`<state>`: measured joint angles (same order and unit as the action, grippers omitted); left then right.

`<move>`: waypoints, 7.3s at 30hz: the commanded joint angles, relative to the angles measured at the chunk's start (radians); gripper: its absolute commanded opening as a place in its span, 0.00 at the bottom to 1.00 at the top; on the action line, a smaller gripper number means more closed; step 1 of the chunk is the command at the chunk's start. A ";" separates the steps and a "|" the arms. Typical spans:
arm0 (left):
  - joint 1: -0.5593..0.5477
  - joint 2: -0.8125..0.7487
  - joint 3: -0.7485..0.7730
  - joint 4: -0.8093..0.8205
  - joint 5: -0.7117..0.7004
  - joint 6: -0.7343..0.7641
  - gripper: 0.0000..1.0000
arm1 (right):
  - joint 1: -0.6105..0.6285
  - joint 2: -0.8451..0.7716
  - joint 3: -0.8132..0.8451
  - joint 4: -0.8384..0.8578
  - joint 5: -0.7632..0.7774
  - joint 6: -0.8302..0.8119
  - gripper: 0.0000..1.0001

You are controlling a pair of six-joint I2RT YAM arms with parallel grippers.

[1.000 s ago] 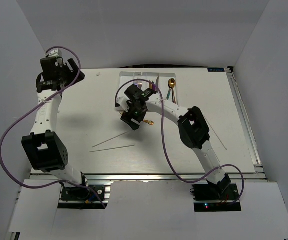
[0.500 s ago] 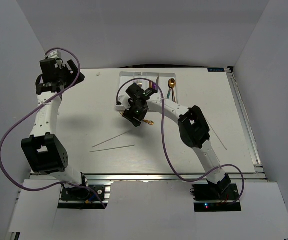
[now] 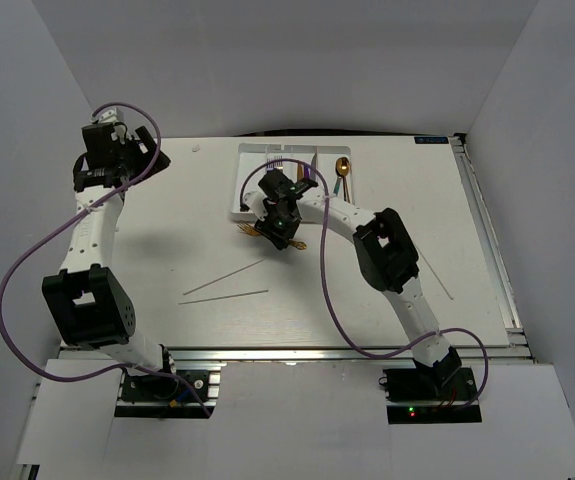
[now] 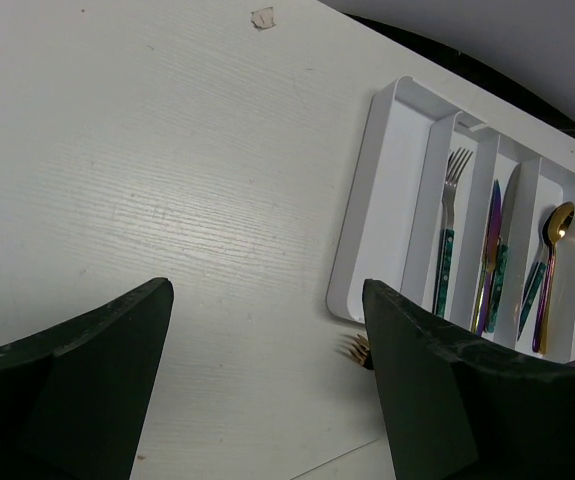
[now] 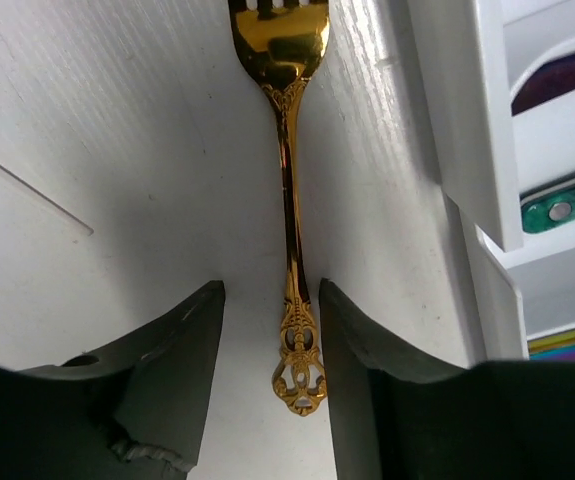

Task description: Sort the eating utensils into containers

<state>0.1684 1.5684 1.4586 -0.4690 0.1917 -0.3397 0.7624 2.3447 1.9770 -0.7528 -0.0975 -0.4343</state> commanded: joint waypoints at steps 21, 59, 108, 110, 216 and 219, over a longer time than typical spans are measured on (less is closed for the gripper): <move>0.002 -0.071 -0.038 -0.013 -0.031 -0.002 0.87 | 0.074 0.041 -0.015 -0.231 0.022 -0.124 0.00; 0.002 -0.042 -0.029 -0.019 -0.103 -0.012 0.94 | -0.170 -0.117 0.109 0.385 -0.087 0.536 0.13; 0.002 -0.011 -0.037 -0.013 -0.052 0.027 0.98 | -0.150 0.071 0.013 0.437 -0.232 -0.564 0.44; 0.002 -0.011 -0.037 -0.013 -0.057 0.030 0.98 | -0.150 0.067 0.000 0.461 -0.235 -0.570 0.31; -0.527 0.159 -0.609 -0.120 -0.256 0.775 0.18 | -0.664 -0.665 -0.578 0.584 0.133 0.376 0.89; -0.537 0.168 -0.633 -0.083 -0.293 0.757 0.03 | -0.672 -0.667 -0.580 0.583 0.134 0.374 0.89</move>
<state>-0.3779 1.6390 0.9154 -0.6529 0.0418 0.4252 0.1024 1.7084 1.4063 -0.1917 0.0246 -0.0418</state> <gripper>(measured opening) 0.076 0.895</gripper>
